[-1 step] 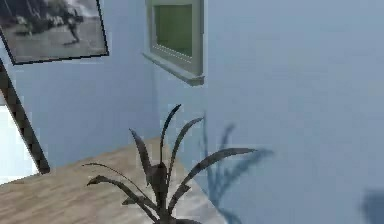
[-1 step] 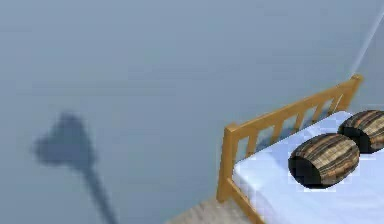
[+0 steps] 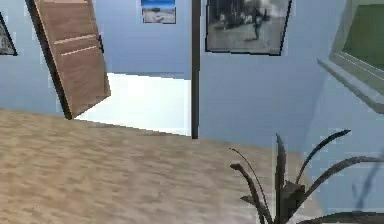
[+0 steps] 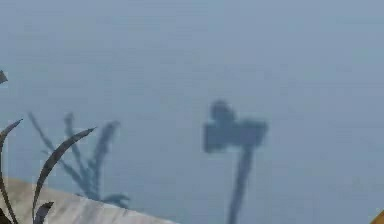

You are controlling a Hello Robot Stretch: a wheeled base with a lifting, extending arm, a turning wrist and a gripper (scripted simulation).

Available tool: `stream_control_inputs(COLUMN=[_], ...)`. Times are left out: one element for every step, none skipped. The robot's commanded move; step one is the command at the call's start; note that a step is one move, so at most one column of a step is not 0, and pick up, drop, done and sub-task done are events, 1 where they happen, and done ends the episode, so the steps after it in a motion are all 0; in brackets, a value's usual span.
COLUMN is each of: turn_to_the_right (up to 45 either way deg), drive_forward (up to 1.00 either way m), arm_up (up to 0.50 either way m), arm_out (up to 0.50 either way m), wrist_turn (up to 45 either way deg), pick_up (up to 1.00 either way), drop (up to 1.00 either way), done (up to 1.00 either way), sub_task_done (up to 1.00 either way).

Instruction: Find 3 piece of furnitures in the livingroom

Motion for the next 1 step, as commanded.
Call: stream_control_inputs(turn_to_the_right=[-30.0], drive_forward=[0.0], arm_up=[0.0], arm_out=[0.0], wrist_turn=[0.0], pick_up=[0.0], drop=[0.0], done=[0.0], sub_task_done=[0.0])
